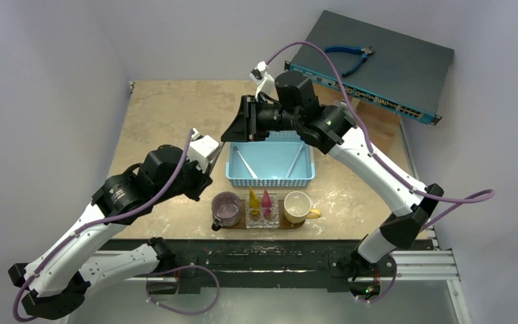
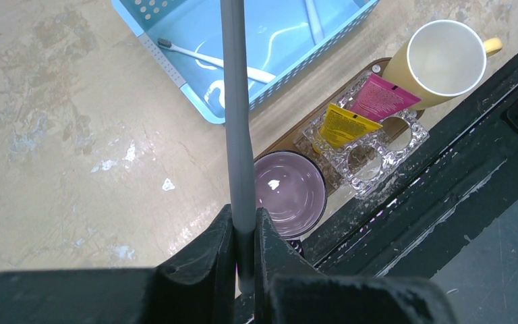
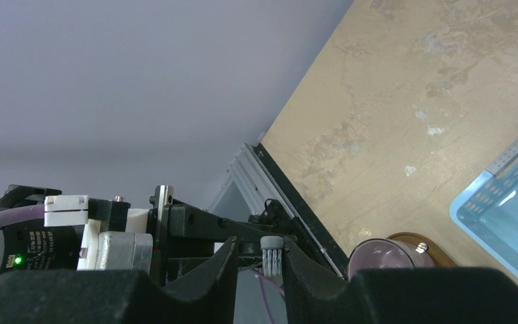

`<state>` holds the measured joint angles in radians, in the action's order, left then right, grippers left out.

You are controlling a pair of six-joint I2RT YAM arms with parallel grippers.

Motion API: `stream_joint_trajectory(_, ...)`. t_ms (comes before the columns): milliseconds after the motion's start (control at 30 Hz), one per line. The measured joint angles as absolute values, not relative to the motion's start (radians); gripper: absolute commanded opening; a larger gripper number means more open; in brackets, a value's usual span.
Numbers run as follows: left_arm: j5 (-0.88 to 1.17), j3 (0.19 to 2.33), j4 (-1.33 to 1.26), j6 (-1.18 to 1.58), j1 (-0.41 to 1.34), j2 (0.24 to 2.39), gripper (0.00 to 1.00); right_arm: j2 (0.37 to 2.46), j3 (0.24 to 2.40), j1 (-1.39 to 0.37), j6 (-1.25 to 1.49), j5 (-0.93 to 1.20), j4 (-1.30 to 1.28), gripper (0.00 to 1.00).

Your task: Prepare toiletry sets of a toothbrush and toothpaste on the tray

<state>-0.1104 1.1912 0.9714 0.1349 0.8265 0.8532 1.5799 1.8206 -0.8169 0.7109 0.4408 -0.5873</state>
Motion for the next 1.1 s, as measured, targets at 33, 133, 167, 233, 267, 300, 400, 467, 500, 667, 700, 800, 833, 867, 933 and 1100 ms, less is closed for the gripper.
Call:
stream_joint_trajectory(33, -0.112, 1.191, 0.972, 0.135, 0.826, 0.853, 0.0, 1.579, 1.819, -0.817, 0.712, 0.441, -0.587, 0.3)
stream_joint_trajectory(133, -0.113, 1.191, 0.975, 0.135, 0.828, 0.853, 0.0, 1.58, 1.814, -0.817, 0.714, 0.441, -0.585, 0.29)
stream_joint_trajectory(167, -0.112, 1.191, 0.975, 0.134, 0.828, 0.853, 0.0, 1.58, 1.811, -0.817, 0.714, 0.441, -0.583, 0.3)
stream_joint_trajectory(233, -0.113, 1.191, 0.975, 0.134, 0.829, 0.853, 0.0, 1.581, 1.811, -0.817, 0.714, 0.441, -0.582, 0.29)
stream_joint_trajectory(267, -0.113, 1.191, 0.975, 0.134, 0.831, 0.853, 0.0, 1.582, 1.811, -0.817, 0.715, 0.442, -0.582, 0.29)
stream_joint_trajectory(300, -0.113, 1.191, 0.975, 0.134, 0.833, 0.854, 0.0, 1.583, 1.811, -0.817, 0.715, 0.442, -0.582, 0.28)
stream_joint_trajectory(400, -0.113, 1.191, 0.975, 0.134, 0.834, 0.854, 0.0, 1.584, 1.811, -0.817, 0.715, 0.442, -0.581, 0.22)
stream_joint_trajectory(467, -0.113, 1.191, 0.975, 0.134, 0.834, 0.853, 0.0, 1.584, 1.81, -0.817, 0.717, 0.442, -0.581, 0.15)
stream_joint_trajectory(500, -0.113, 1.191, 0.975, 0.134, 0.835, 0.853, 0.0, 1.584, 1.81, -0.817, 0.717, 0.441, -0.581, 0.1)
stream_joint_trajectory(667, -0.12, 1.191, 0.976, 0.134, 0.839, 0.852, 0.06, 1.584, 1.808, -0.816, 0.715, 0.438, -0.582, 0.0)
stream_joint_trajectory(700, -0.121, 1.191, 0.976, 0.134, 0.839, 0.852, 0.13, 1.584, 1.807, -0.815, 0.714, 0.438, -0.582, 0.0)
stream_joint_trajectory(800, -0.122, 1.191, 0.976, 0.134, 0.839, 0.853, 0.36, 1.584, 1.803, -0.815, 0.715, 0.437, -0.58, 0.0)
stream_joint_trajectory(833, -0.123, 1.191, 0.976, 0.133, 0.84, 0.853, 0.41, 1.584, 1.8, -0.815, 0.715, 0.437, -0.58, 0.0)
stream_joint_trajectory(867, -0.124, 1.191, 0.976, 0.134, 0.84, 0.853, 0.46, 1.584, 1.797, -0.815, 0.715, 0.437, -0.578, 0.0)
stream_joint_trajectory(933, -0.126, 1.191, 0.976, 0.135, 0.84, 0.853, 0.52, 1.584, 1.787, -0.815, 0.715, 0.435, -0.575, 0.0)
stream_joint_trajectory(1100, -0.119, 1.191, 0.976, 0.139, 0.84, 0.853, 0.63, 1.57, 1.746, -0.816, 0.708, 0.402, -0.575, 0.0)
